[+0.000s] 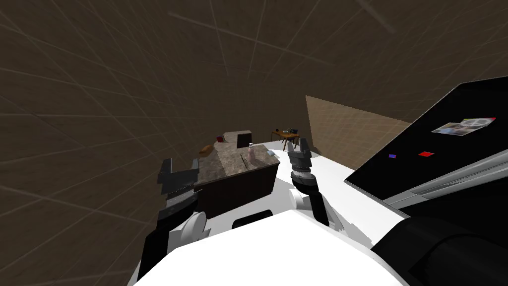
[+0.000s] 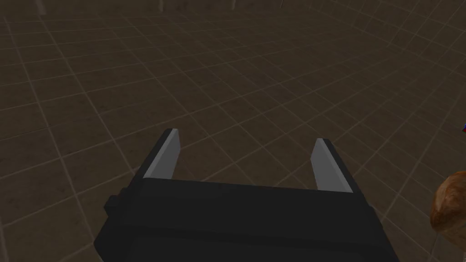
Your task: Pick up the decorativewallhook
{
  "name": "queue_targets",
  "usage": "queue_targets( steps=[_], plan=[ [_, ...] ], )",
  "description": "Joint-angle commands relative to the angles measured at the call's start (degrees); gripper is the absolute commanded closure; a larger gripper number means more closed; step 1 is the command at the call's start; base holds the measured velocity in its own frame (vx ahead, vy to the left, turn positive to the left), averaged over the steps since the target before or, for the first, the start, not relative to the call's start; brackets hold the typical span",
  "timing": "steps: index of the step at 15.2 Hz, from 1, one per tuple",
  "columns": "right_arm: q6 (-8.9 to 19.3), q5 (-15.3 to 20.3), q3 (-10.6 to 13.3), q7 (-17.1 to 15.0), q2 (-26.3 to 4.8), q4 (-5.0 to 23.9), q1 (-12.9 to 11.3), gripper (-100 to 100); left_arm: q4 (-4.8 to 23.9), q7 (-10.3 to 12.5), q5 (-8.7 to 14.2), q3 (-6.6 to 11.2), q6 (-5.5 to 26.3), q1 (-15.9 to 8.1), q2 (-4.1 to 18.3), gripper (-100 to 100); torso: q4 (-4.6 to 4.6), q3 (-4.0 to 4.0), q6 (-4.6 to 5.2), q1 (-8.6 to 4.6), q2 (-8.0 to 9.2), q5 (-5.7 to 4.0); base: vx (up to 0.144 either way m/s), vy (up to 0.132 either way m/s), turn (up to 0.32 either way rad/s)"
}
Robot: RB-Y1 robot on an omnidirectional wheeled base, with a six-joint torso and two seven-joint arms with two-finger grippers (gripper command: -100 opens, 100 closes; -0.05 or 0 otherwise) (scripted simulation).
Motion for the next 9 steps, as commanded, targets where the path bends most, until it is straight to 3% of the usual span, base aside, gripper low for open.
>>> queue_targets(
  steps=[1,2,3,4,5,6,9],
  plan=[
    [0.0,0.0,0.0,0.0,0.0,0.0,0.0,0,0.7,-0.63,-0.6,0.05,-0.37,-0.22,2.64,-100,0.0,0.0,0.0,0.0,0.0,0.0,-0.006,-0.006,-0.053],
    [0.0,0.0,0.0,0.0,0.0,0.0,0.0,0,0.7,-0.63,-0.6,0.05,-0.37,-0.22,2.64,-100,0.0,0.01,0.01,0.0,0.01,0.0,-0.013,-0.008,-0.06],
    [0.0,0.0,0.0,0.0,0.0,0.0,0.0,0,1.42,-1.28,-1.22,0.09,-0.76,-0.43,4.67,-100,0.01,0.02,0.01,-0.01,0.04,0.0,-0.019,-0.012,-0.069],
    [0.0,0.0,0.0,0.0,0.0,0.0,0.0,0,1.42,-1.28,-1.22,0.09,-0.76,-0.43,4.67,-100,0.01,0.03,0.01,-0.02,0.06,0.0,-0.021,-0.012,-0.054],
    [0.0,0.0,0.0,0.0,0.0,0.0,0.0,0,2.37,-2.13,-2.04,0.15,-1.26,-0.71,6.74,-100,0.01,0.04,0.01,-0.03,0.07,-0.01,-0.025,-0.016,-0.084],
    [0.0,0.0,0.0,0.0,0.0,0.0,-0.01,0,2.37,-2.13,-2.04,0.15,-1.26,-0.71,6.88,-100,0.02,0.05,0.02,-0.04,0.09,-0.01,-0.025,-0.014,-0.084],
    [0.0,0.0,0.0,0.0,0.0,0.0,-0.01,0,4.94,-4.4,-4.24,0.3,-2.62,-1.43,11.01,-100,0.02,0.07,0.01,-0.05,0.12,-0.01,-0.029,-0.02,-0.113]
  ],
)
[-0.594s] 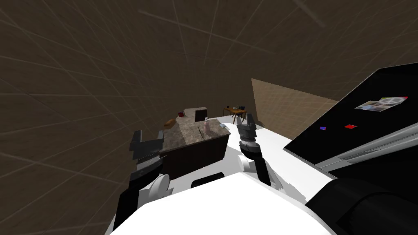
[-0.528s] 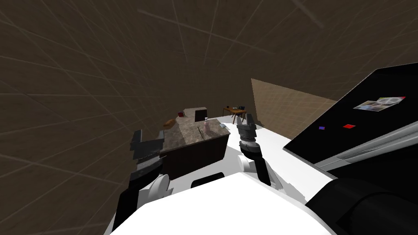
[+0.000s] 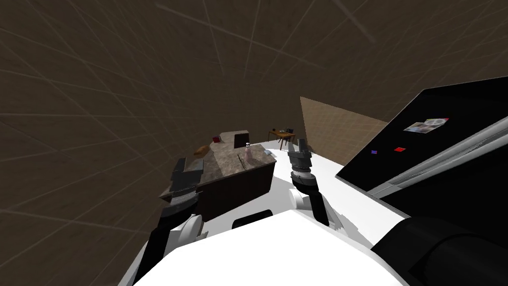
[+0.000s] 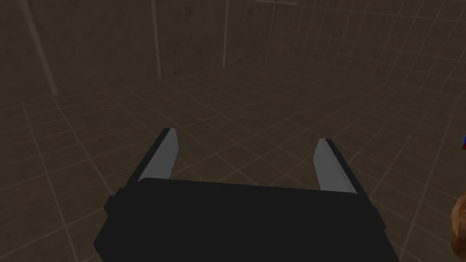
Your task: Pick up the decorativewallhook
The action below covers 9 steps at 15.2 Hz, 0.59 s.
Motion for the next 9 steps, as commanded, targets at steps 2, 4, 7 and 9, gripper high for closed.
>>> queue_targets(
  steps=[2,4,7,9],
  plan=[
    [0.0,0.0,0.0,0.0,0.0,0.0,0.0,0,2.75,-2.44,-2.28,0.22,-1.54,-0.76,3.98,-100,0.0,0.0,-0.01,-0.01,0.0,0.0,-0.032,-0.028,-0.131],
    [0.0,0.0,0.0,0.0,0.0,0.0,0.0,0,4.53,-4.0,-3.81,0.3,-2.48,-1.23,6.36,-100,0.0,0.01,-0.01,-0.02,0.01,-0.01,-0.033,-0.029,-0.145],
    [0.0,0.0,0.0,0.0,0.0,0.0,0.0,0,6.5,-5.7,-5.49,0.39,-3.5,-1.72,10.09,-100,0.0,0.01,0.0,-0.03,0.02,-0.01,-0.034,-0.031,-0.149],
    [0.0,0.0,0.0,0.0,0.0,0.0,0.0,0,8.64,-7.54,-7.33,0.47,-4.61,-2.25,12.83,-100,0.01,0.01,0.02,-0.04,0.02,-0.01,-0.03,-0.036,-0.21]
  ],
)
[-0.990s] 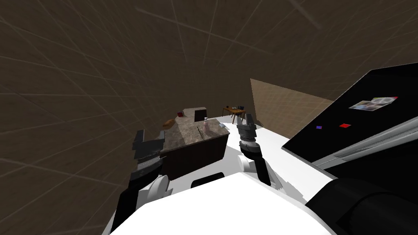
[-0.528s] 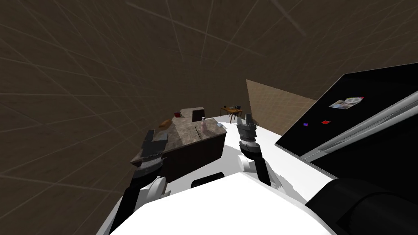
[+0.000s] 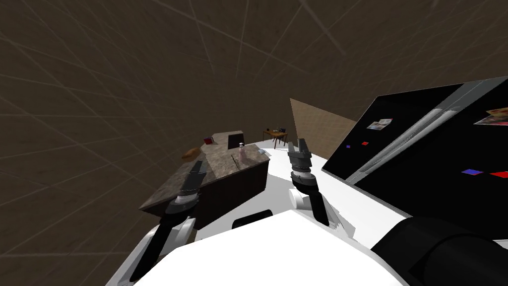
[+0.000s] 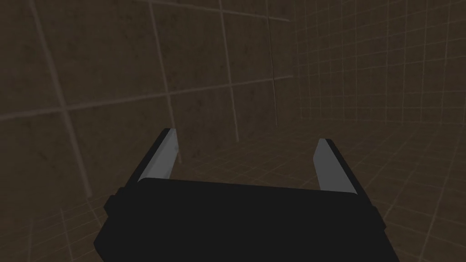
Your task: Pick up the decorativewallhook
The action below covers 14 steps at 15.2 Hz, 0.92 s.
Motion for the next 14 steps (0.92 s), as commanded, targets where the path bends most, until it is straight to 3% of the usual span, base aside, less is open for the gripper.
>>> queue_targets(
  steps=[1,3,4,5,6,8,9,10,11,13,14],
  plan=[
    [0.0,0.0,0.0,0.0,0.0,0.0,0.0,0,2.86,-2.86,-2.77,-0.04,-1.91,-0.68,2.86,-100,0.0,0.0,0.0,0.0,0.0,0.0,-0.029,-0.038,-0.183],
    [0.0,0.0,0.0,0.0,0.0,0.0,0.0,0,3.3,-2.91,-2.77,-0.04,-1.91,-0.68,4.26,-100,0.0,0.0,0.0,0.0,0.0,0.0,-0.025,-0.029,-0.122],
    [0.0,0.0,0.0,0.0,0.0,0.0,0.0,0,5.69,-4.99,-4.87,0.04,-3.17,-1.23,6.38,-100,0.0,-0.01,-0.02,0.03,-0.02,0.01,-0.02,-0.027,-0.205],
    [0.0,0.0,0.0,0.0,0.0,0.0,0.0,0,5.76,-4.99,-4.87,0.04,-3.17,-1.23,7.1,-100,-0.01,-0.02,0.02,0.04,-0.03,0.01,-0.021,-0.027,-0.204],
    [0.0,0.0,0.0,0.0,0.0,0.0,0.0,0,7.81,-7.0,-7.0,0.11,-4.5,-1.8,8.69,-100,-0.01,-0.02,0.01,0.04,-0.03,0.01,-0.021,-0.038,-0.227],
    [0.0,0.0,0.0,0.0,0.0,0.0,0.0,0,8.36,-7.17,-7.09,0.11,-4.5,-1.8,9.98,-100,-0.01,-0.02,0.0,0.0,-0.04,0.0,-0.017,-0.031,-0.13],
    [0.0,0.0,0.0,0.0,0.0,0.0,0.01,0,10.35,-9.45,-9.42,0.18,-5.89,-2.37,12.12,-100,-0.01,-0.03,-0.02,0.03,-0.05,0.01,-0.01,-0.027,-0.185],
    [0.0,0.0,0.0,0.0,0.0,0.0,0.0,0,11.09,-9.45,-9.42,0.18,-5.89,-2.37,12.87,-100,-0.01,-0.04,0.02,0.04,-0.06,0.01,-0.011,-0.026,-0.2],
    [0.0,0.0,0.0,0.0,0.0,0.0,0.0,0,12.85,-11.33,-11.43,0.25,-7.33,-2.94,14.49,-100,-0.02,-0.04,0.01,0.05,-0.07,0.01,-0.011,-0.036,-0.288],
    [0.0,0.0,0.0,0.0,0.0,0.0,0.0,0,13.94,-11.81,-11.86,0.25,-7.33,-2.94,15.78,-100,-0.02,-0.05,0.01,0.01,-0.09,0.0,-0.009,-0.031,-0.148],
    [0.0,0.0,0.0,0.0,0.0,0.0,0.01,0,16.27,-14.24,-14.36,0.3,-8.83,-3.51,17.69,-100,-0.02,-0.05,-0.02,0.03,-0.08,0.01,-0.005,-0.036,-0.252]
  ],
)
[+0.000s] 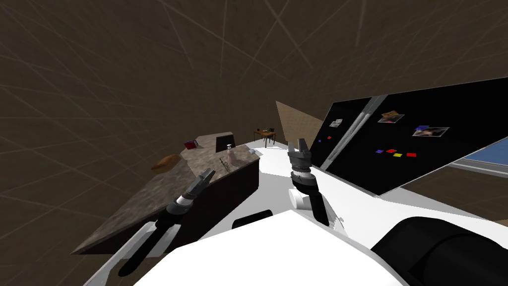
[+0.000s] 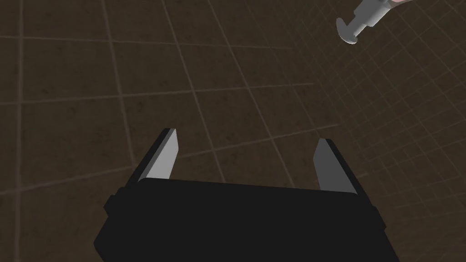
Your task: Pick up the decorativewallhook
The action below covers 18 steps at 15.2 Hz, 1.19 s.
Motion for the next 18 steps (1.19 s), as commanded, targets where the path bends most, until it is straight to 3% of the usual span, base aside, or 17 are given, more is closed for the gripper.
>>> queue_targets(
  steps=[1,2,4,5,7,8,10,11,13,14,16,17,18],
  plan=[
    [0.0,0.0,0.0,0.0,0.0,0.0,0.0,0,2.35,-1.9,-1.79,0.21,-1.31,-0.19,2.67,-100,0.0,0.0,0.0,0.0,0.0,0.0,-0.004,-0.033,-0.24],
    [0.0,0.0,0.0,0.0,0.0,0.0,0.0,0,3.88,-3.73,-3.75,0.27,-2.84,-0.76,4.21,-100,0.0,0.0,-0.03,0.01,0.0,0.0,0.002,-0.035,-0.31],
    [0.0,0.0,0.0,0.0,0.0,0.0,0.0,0,5.4,-4.39,-4.39,0.27,-2.84,-0.76,5.54,-100,-0.01,-0.02,-0.02,0.0,-0.03,0.0,0.001,-0.027,-0.167],
    [0.0,0.0,-0.01,0.0,0.0,0.0,0.01,0,7.01,-6.66,-6.74,0.31,-4.42,-1.31,7.6,-100,-0.01,-0.01,-0.06,0.03,-0.02,0.01,0.003,-0.031,-0.235],
    [0.0,0.0,0.0,0.0,0.0,0.0,0.01,0,8.55,-6.92,-7.06,0.31,-4.42,-1.31,8.38,-100,-0.01,-0.02,-0.02,0.02,-0.04,0.0,0.003,-0.021,-0.146],
    [0.0,0.0,-0.01,0.0,0.0,0.0,0.01,0,10.26,-9.37,-9.6,0.35,-6.02,-1.85,10.5,-100,-0.01,-0.02,-0.06,0.05,-0.03,0.01,0.01,-0.027,-0.227],
    [0.0,0.0,0.0,0.0,0.0,0.0,0.0,0,11.76,-9.5,-9.79,0.35,-6.02,-1.85,11.18,-100,-0.01,-0.03,-0.02,0.04,-0.06,0.01,0.009,-0.019,-0.184],
    [0.0,0.0,-0.01,0.0,0.0,0.0,0.01,0,13.76,-11.92,-12.29,0.38,-7.65,-2.38,13.39,-100,-0.01,-0.03,-0.06,0.06,-0.05,0.01,0.01,-0.022,-0.205],
    [0.0,0.0,-0.01,0.0,0.0,0.0,0.01,0,15.03,-12.1,-12.56,0.38,-7.65,-2.38,13.92,-100,-0.01,-0.04,-0.02,0.05,-0.07,0.01,0.013,-0.017,-0.176],
    [0.0,0.0,-0.01,0.0,0.0,0.0,0.01,0,16.96,-14.45,-15.06,0.39,-9.3,-2.87,16.18,-100,-0.02,-0.04,-0.06,0.07,-0.06,0.01,0.016,-0.024,-0.271],
    [0.0,0.0,0.0,0.0,0.0,0.0,0.01,0,18.35,-14.71,-15.37,0.39,-9.3,-2.87,16.61,-100,-0.02,-0.05,-0.02,0.04,-0.09,0.01,0.017,-0.017,-0.185],
    [0.0,0.0,-0.01,0.0,0.0,0.0,0.01,0,20.45,-17.2,-17.75,0.4,-10.96,-3.34,18.91,-100,-0.02,-0.04,-0.07,0.07,-0.08,0.01,0.017,-0.017,-0.211],
    [0.0,0.0,-0.01,0.0,0.0,0.0,0.01,0,21.7,-17.32,-18.2,0.4,-10.96,-3.34,19.22,-100,-0.02,-0.05,-0.01,0.07,-0.09,0.01,0.019,-0.016,-0.248]
  ],
)
